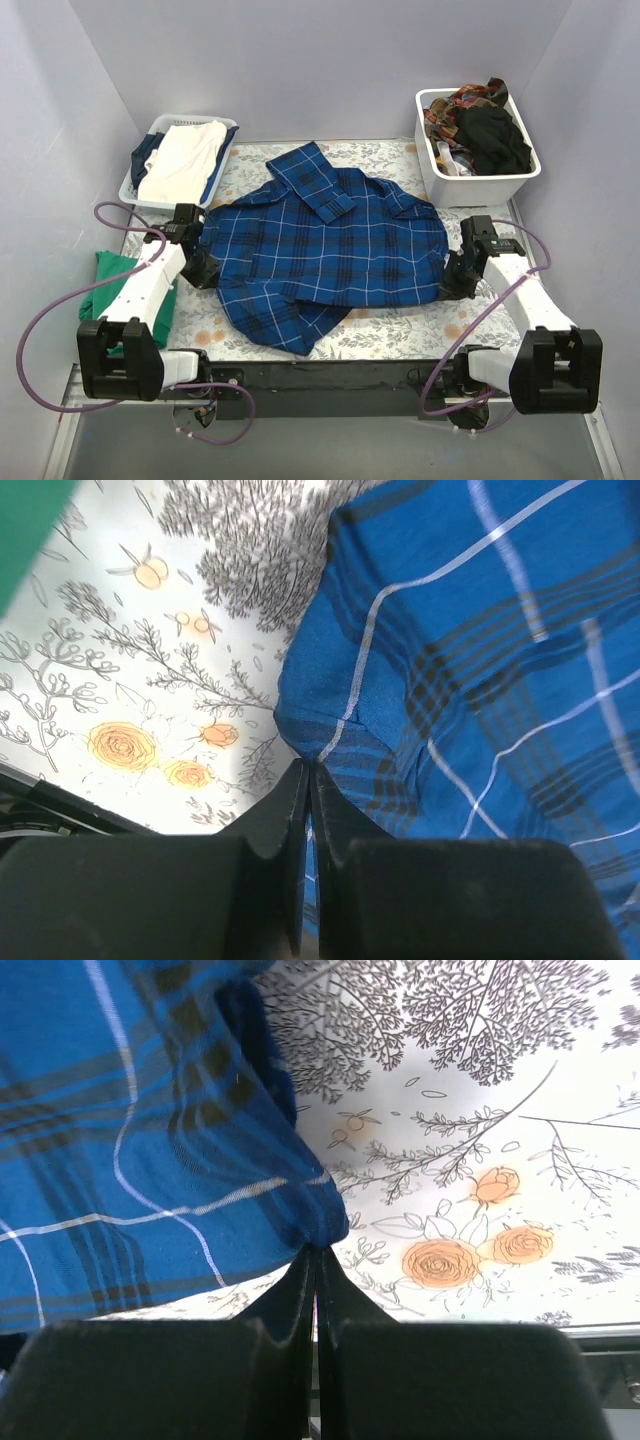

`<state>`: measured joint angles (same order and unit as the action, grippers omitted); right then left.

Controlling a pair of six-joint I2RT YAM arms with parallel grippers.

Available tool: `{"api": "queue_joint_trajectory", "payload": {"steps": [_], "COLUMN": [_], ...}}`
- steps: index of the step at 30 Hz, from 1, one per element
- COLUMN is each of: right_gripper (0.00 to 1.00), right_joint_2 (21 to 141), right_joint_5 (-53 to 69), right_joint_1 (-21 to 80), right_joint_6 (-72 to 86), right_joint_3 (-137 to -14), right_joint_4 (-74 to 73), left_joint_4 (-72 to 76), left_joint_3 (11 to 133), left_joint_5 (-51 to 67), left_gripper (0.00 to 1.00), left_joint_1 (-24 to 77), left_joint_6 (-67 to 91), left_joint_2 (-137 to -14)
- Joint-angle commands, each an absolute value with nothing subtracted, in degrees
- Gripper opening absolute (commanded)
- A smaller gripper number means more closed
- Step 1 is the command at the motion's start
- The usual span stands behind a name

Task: Fold and stack the long sleeve shirts
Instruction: Fold the shirt

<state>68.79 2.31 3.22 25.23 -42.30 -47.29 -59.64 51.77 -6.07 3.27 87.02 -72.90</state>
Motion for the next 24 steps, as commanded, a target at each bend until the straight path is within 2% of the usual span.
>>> {"api": "queue_joint_trajectory", "payload": {"steps": [1,11,20,24], "right_gripper": [0.01,0.01,0.01,0.01], "right_joint_2": [65.0,61.5,54.2,50.8], "right_joint_5": [1.1,1.8,-2.1,-4.4], "right_joint_1": [3.2,1.2,1.2,1.2], "right_joint_6": [24.2,26.0,26.7,28.0], "right_joint_3": [-46.2,-47.8,-57.5,-57.9], "right_joint_4": [-51.8,-56.7,-58.7,-61.3], "left_joint_4": [-63.1,-71.4,-66.5,-65.0], "left_joint_3": [54.1,58.1,57.2,58.1], "left_joint_5": [-11.8,-22.6,-17.7,-16.5], "left_gripper": [0.0,0.0,0.0,0.0], "left_joint_1": [3.2,3.2,3.2,3.2], "left_joint_6": [90.1,96.4,93.3,92.0], "left_joint_2": [-69.0,-65.7,-68.5,-70.8]}}
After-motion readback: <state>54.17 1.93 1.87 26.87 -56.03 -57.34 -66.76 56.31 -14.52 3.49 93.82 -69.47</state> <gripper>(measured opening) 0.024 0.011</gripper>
